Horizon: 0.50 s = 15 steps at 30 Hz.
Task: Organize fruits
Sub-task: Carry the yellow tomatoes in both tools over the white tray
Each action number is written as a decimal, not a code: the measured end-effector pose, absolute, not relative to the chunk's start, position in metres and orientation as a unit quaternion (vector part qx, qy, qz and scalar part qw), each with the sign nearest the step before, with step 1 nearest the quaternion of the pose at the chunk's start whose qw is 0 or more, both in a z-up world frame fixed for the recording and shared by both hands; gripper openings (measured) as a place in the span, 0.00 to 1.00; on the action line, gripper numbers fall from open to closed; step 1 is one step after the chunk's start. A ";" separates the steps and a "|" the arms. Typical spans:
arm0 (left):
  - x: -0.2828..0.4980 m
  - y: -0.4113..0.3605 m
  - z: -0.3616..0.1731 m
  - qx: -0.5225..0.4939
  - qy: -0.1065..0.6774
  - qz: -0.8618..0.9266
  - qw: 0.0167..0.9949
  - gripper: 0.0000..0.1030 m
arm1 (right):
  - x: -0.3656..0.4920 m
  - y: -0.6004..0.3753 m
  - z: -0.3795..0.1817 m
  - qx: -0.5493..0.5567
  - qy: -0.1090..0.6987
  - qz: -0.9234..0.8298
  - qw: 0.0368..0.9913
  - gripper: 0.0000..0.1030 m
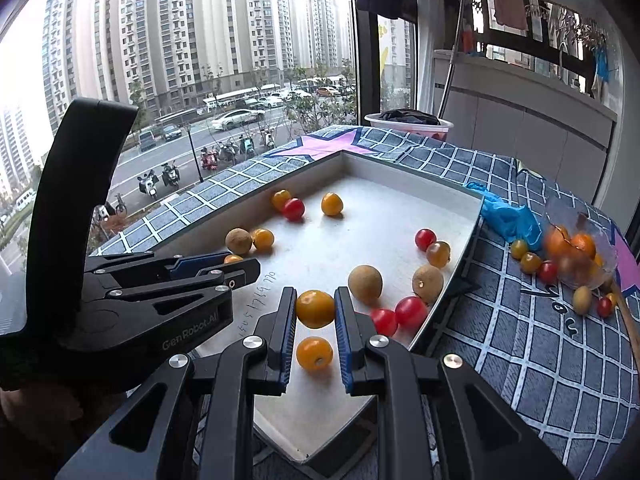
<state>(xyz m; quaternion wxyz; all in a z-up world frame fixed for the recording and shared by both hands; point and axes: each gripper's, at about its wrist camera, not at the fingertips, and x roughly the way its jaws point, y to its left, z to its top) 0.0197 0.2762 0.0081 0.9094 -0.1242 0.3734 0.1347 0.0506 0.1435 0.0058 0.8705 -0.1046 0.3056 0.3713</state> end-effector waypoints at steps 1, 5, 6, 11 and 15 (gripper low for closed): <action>0.020 0.276 0.008 -0.124 0.373 0.135 0.910 0.22 | 0.051 0.144 0.005 -0.105 0.308 0.370 0.870 0.20; 0.022 0.276 0.009 -0.119 0.373 0.142 0.909 0.22 | 0.054 0.145 0.005 -0.102 0.314 0.367 0.870 0.20; 0.023 0.276 0.009 -0.119 0.373 0.143 0.909 0.22 | 0.055 0.146 0.004 -0.104 0.317 0.366 0.869 0.20; 0.027 0.278 0.008 -0.121 0.376 0.148 0.907 0.22 | 0.057 0.149 0.004 -0.107 0.321 0.362 0.868 0.20; 0.027 0.280 0.007 -0.122 0.378 0.151 0.905 0.22 | 0.058 0.151 0.002 -0.109 0.326 0.360 0.867 0.20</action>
